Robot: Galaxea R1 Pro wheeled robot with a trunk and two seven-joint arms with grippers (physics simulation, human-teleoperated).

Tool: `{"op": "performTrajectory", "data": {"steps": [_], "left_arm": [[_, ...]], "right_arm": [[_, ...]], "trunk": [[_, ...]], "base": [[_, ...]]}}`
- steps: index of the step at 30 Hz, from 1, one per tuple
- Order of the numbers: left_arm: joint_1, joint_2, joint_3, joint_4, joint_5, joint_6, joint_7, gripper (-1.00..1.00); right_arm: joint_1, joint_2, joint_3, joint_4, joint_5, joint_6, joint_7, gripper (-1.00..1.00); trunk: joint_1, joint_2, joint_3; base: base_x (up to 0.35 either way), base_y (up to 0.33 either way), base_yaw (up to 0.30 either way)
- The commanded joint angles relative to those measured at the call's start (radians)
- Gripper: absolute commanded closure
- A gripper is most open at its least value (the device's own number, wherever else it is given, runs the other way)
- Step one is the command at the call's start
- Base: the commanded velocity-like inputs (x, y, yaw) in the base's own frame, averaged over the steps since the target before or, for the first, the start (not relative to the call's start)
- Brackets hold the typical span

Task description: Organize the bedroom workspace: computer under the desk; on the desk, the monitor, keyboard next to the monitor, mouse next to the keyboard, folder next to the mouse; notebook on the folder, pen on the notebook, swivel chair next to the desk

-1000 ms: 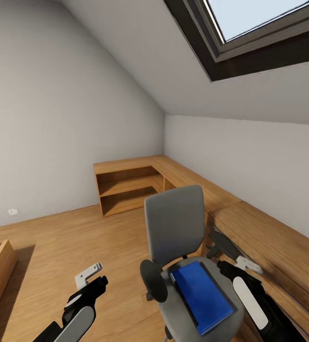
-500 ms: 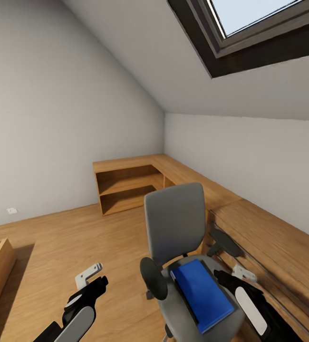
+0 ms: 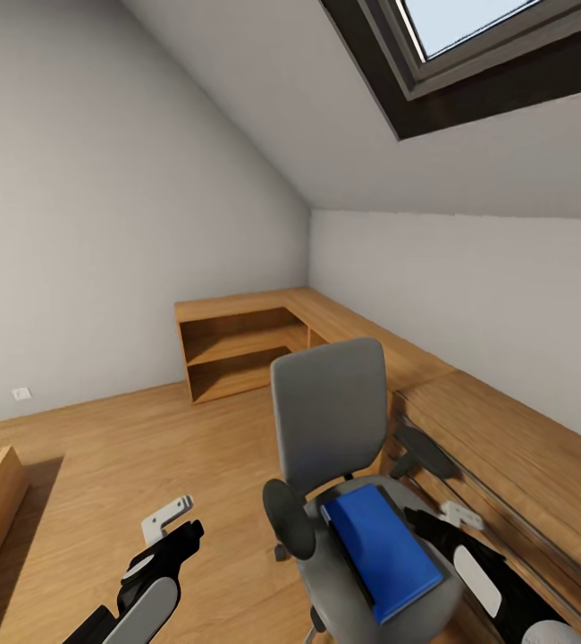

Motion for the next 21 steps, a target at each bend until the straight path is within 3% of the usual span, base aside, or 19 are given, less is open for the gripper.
{"op": "performTrajectory", "data": {"steps": [1, 9, 14, 18, 21], "left_arm": [[-0.001, 0.001, -0.002, -0.001, 0.000, 0.008, 0.006, -1.00], [-0.001, -0.001, -0.004, -0.001, 0.000, 0.008, 0.006, -1.00], [-0.001, -0.002, -0.006, -0.001, 0.002, 0.008, 0.006, -1.00], [-0.001, -0.003, -0.009, 0.001, 0.002, 0.008, 0.005, -1.00], [-0.001, -0.004, -0.010, 0.002, 0.003, 0.008, 0.004, -1.00]], "right_arm": [[-0.004, -0.002, 0.005, 0.009, -0.005, -0.010, 0.004, -1.00], [-0.014, -0.003, 0.007, 0.040, 0.003, -0.061, 0.019, -1.00], [-0.015, 0.003, 0.012, 0.041, 0.047, -0.103, 0.017, -1.00], [-0.015, 0.021, 0.011, 0.042, 0.140, -0.146, 0.011, -1.00], [-0.015, 0.025, 0.010, 0.043, 0.154, -0.151, 0.010, -1.00]], "trunk": [[0.004, -0.008, -0.004], [0.035, -0.064, -0.029], [0.054, -0.099, -0.045], [0.069, -0.127, -0.058], [0.081, -0.148, -0.067]], "base": [[0.000, 0.000, 0.000], [0.000, 0.000, 0.000], [0.000, 0.000, 0.000], [0.000, 0.000, 0.000], [0.000, 0.000, 0.000]]}}
